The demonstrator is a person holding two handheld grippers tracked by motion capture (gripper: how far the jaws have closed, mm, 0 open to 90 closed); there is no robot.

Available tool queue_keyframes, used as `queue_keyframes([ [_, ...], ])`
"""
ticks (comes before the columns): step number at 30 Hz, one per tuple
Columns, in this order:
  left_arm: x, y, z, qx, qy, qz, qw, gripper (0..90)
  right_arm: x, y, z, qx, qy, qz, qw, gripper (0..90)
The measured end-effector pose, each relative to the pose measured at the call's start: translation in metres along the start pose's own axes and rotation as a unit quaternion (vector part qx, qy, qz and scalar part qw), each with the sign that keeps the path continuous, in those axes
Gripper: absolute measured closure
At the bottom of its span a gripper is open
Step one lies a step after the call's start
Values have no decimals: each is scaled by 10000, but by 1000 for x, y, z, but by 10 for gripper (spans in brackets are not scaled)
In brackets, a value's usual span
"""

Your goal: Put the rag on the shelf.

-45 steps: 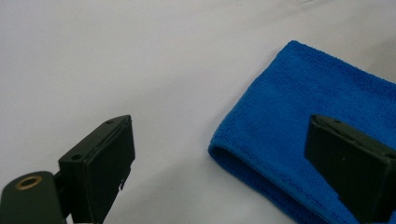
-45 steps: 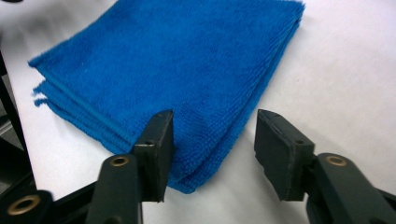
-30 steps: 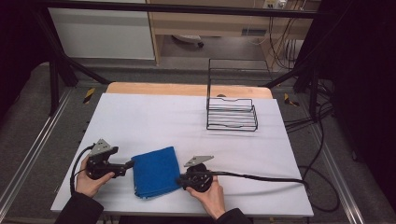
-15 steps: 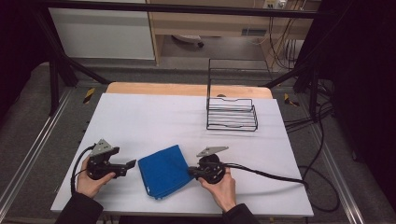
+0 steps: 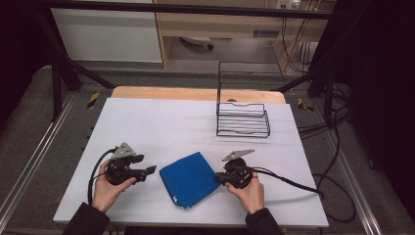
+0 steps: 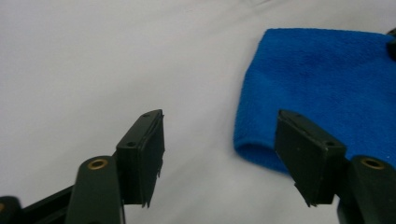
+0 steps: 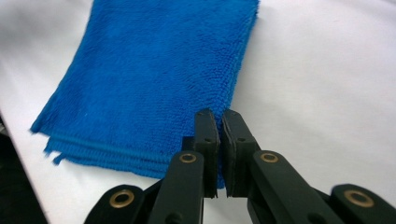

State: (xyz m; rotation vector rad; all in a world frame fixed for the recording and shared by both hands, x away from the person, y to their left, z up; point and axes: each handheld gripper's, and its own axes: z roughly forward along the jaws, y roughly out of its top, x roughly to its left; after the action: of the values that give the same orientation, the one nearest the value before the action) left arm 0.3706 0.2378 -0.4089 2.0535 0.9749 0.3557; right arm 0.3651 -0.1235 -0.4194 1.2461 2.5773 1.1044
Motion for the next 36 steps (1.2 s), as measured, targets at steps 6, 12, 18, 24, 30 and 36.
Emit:
queue_keyframes([
  [6, -20, 17, 26, 430, -53, 157, 9989, 463, -9, 0, 2, -4, -253, -110, 9996, 859],
  [12, -31, 17, 55, 892, -168, 147, 9958, 631, -16, 1, 8, 5, -343, -202, 9992, 852],
  [18, -31, 11, 61, 1053, -222, 41, 9942, 755, -24, 8, 15, -1, -394, -225, 9990, 850],
  [24, -35, 10, 60, 1080, -241, 44, 9938, 874, -31, 14, 22, 22, -378, -262, 9989, 845],
  [30, -35, 8, 57, 1028, -252, -46, 9944, 887, -35, 7, 19, -380, -539, -135, 9977, 661],
  [36, -35, 5, 56, 995, -198, -136, 9947, 886, -36, -6, 16, -421, -612, 155, 9971, 610],
])
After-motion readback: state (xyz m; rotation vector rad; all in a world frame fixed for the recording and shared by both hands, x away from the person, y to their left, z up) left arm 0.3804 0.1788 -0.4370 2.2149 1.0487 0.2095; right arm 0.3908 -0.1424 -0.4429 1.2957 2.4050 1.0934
